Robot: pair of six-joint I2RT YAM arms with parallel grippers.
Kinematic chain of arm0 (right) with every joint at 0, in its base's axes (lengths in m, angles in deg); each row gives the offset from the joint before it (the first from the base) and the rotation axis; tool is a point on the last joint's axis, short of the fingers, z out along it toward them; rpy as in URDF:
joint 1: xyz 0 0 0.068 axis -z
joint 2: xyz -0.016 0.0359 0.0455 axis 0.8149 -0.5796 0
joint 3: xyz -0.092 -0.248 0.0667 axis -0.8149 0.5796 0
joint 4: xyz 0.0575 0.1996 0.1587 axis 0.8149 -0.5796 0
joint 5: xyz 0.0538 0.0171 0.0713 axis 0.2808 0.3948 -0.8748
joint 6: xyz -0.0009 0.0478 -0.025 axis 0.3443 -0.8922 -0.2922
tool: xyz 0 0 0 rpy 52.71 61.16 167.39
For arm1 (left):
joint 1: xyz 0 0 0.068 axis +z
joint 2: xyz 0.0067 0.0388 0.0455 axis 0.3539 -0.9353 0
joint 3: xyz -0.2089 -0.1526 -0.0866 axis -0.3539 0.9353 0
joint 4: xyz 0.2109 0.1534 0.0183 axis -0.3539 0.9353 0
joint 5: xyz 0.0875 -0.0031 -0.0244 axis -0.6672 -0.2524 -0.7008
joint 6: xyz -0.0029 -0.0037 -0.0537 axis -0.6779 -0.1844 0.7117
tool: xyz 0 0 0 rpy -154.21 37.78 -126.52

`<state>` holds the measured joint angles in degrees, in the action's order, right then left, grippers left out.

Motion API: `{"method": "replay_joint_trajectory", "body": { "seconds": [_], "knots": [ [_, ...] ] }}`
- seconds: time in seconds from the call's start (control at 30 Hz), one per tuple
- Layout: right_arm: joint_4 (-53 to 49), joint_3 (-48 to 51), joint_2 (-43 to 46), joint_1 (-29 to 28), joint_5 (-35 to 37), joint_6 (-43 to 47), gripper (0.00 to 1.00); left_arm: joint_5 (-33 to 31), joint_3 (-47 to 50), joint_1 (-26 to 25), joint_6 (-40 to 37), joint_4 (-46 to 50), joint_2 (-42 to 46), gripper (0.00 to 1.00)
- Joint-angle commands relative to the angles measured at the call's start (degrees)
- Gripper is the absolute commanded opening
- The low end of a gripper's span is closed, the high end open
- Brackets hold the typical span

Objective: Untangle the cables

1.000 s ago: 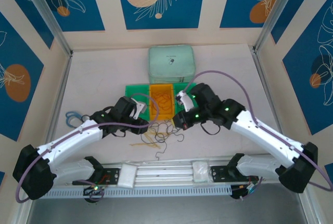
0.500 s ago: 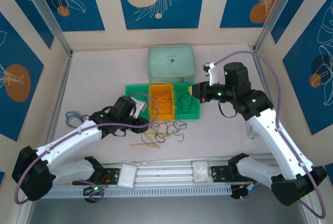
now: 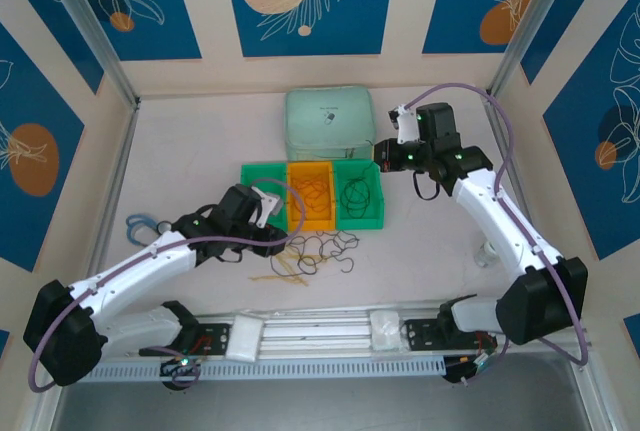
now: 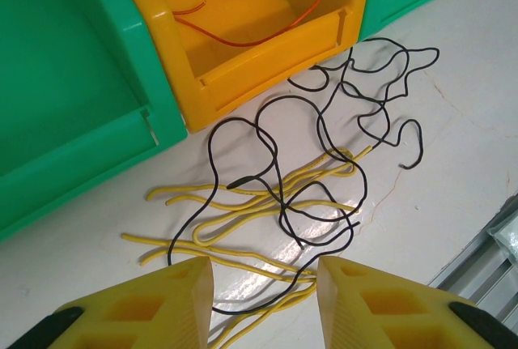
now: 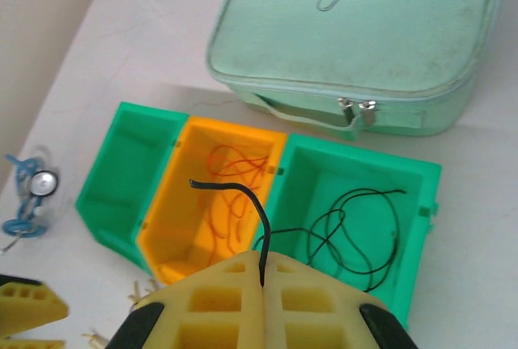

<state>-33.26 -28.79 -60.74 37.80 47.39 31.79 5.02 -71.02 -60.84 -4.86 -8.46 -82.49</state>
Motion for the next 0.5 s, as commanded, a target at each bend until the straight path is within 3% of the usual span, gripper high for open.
{"method": "replay_joint_trajectory", "body": {
  "seconds": [0.0, 0.47],
  "knots": [
    [1.18, 0.1, -0.51, -0.58, 5.77, 3.06, 0.0, -0.14, -0.8, 0.68, -1.44, -1.01, -1.1, 0.38],
    [-3.39, -3.45, -13.1, -10.08, 19.65, 8.81, 0.05, 4.21, -1.69, 0.71, -1.78, -4.41, -3.93, 0.38]
  ]
}}
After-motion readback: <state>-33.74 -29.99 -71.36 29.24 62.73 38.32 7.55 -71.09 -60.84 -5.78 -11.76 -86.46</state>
